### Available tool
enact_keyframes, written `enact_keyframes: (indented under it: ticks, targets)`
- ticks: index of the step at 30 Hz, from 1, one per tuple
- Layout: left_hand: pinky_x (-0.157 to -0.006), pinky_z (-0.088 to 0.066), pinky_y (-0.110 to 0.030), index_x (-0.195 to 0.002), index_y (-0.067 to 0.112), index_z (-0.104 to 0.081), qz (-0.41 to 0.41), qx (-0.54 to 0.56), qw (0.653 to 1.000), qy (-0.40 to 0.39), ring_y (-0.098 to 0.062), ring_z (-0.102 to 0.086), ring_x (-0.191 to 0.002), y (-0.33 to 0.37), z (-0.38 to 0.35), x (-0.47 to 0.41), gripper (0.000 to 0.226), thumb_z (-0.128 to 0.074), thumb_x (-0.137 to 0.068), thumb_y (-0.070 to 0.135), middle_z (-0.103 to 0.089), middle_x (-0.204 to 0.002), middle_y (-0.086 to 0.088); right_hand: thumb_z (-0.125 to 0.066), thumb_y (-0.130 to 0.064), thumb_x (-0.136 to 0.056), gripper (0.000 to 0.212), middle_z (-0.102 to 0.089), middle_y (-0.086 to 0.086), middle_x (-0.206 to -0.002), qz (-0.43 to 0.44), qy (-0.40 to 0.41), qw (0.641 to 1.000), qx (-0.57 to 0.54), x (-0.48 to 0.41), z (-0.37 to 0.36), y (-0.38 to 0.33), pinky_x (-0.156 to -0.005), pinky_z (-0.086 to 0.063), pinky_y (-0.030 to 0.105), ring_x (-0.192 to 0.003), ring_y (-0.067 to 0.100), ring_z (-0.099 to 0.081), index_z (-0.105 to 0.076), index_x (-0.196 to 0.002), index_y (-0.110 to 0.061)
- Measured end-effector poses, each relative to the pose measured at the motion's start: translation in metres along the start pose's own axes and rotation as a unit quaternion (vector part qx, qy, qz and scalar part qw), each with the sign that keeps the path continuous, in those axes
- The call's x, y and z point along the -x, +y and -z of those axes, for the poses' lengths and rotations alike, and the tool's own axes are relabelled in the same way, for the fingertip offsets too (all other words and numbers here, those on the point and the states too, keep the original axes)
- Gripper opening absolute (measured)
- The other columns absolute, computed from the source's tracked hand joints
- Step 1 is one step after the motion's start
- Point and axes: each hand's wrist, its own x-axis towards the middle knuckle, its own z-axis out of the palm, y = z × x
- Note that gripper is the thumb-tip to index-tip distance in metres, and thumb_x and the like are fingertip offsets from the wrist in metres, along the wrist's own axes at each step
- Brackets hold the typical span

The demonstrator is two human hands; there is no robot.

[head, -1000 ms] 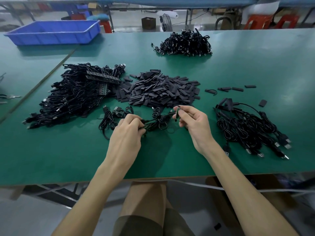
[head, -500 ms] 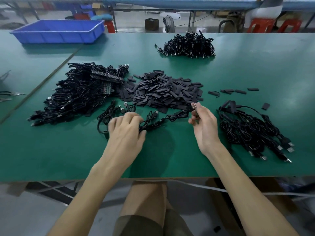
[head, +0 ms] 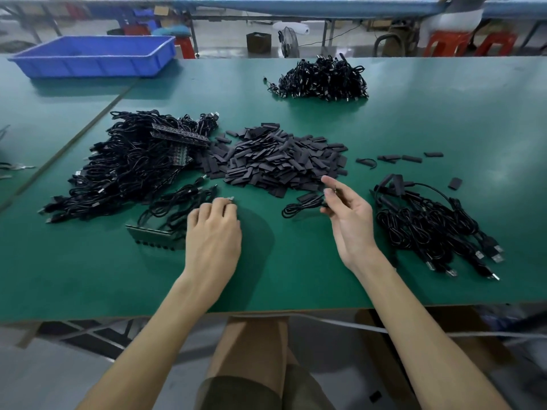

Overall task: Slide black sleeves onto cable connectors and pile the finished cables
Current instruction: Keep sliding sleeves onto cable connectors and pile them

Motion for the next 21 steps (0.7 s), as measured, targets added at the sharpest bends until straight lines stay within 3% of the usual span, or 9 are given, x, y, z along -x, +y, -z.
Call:
enact_keyframes:
  ticks: [3,5,9,14,18,21]
  targets:
    - [-0.112,-0.027,-0.044,-0.123,0.004,-0.062,0.032,0.009,0.999,-0.003,-0.034,-0.048,-0.123,0.0,-0.001,-0.002,0.027,-0.054,-0.101,0.016,-0.054,-0.133,-0.013,-0.064,-0.005,-0.1,0.033,-0.074,0.002,-0.102,0.012,-0.002,1.0,-0.003,0.001,-0.002,-0.001,-0.079,-0.052,0.023,-0.098,0.009,-0.067,-0.067,-0.132,-0.008]
    - [-0.113,-0.024,-0.043,-0.124,0.007,-0.063,0.017,0.071,0.997,0.011,-0.03,-0.046,-0.125,0.006,-0.001,-0.005,0.026,-0.054,-0.102,0.018,-0.055,-0.132,-0.01,-0.064,-0.01,-0.101,0.03,-0.078,0.001,-0.106,0.022,-0.017,0.999,0.022,0.002,-0.002,-0.003,-0.079,-0.05,0.023,-0.102,0.008,-0.067,-0.067,-0.13,-0.014]
    - [-0.106,-0.039,-0.032,-0.13,0.016,-0.062,-0.007,0.302,0.953,-0.027,-0.016,-0.053,-0.12,0.027,0.006,-0.018,0.031,-0.05,-0.106,0.031,-0.061,-0.128,0.002,-0.059,-0.015,-0.104,0.02,-0.077,0.003,-0.117,0.036,-0.047,0.997,0.042,0.004,-0.003,-0.005,-0.092,-0.046,0.027,-0.114,0.014,-0.066,-0.066,-0.123,-0.016]
    - [-0.107,-0.044,-0.036,-0.14,0.017,-0.056,-0.062,0.343,0.935,-0.068,-0.017,-0.054,-0.124,0.054,-0.002,-0.025,0.041,-0.052,-0.105,0.038,-0.058,-0.135,0.002,-0.053,-0.015,-0.107,0.013,-0.077,0.007,-0.118,0.032,-0.079,0.995,0.048,0.005,-0.001,-0.005,-0.109,-0.043,0.043,-0.123,0.023,-0.065,-0.063,-0.116,-0.011]
    - [-0.085,-0.041,-0.008,-0.127,0.017,-0.064,-0.044,0.385,0.92,-0.054,-0.006,-0.059,-0.098,0.063,-0.011,-0.027,0.027,-0.056,-0.104,0.03,-0.06,-0.112,0.007,-0.057,-0.009,-0.104,0.015,-0.077,0.012,-0.116,0.034,-0.09,0.995,0.034,0.006,-0.002,-0.006,-0.112,-0.044,0.045,-0.119,0.025,-0.067,-0.071,-0.108,-0.009]
    - [-0.077,-0.037,-0.001,-0.119,0.015,-0.069,-0.035,0.401,0.914,-0.043,0.008,-0.055,-0.09,0.062,-0.015,-0.024,0.021,-0.058,-0.103,0.025,-0.059,-0.102,0.01,-0.063,-0.011,-0.1,0.016,-0.077,0.004,-0.107,0.028,-0.082,0.996,0.034,0.007,-0.003,-0.006,-0.101,-0.046,0.034,-0.102,0.015,-0.065,-0.078,-0.1,-0.017]
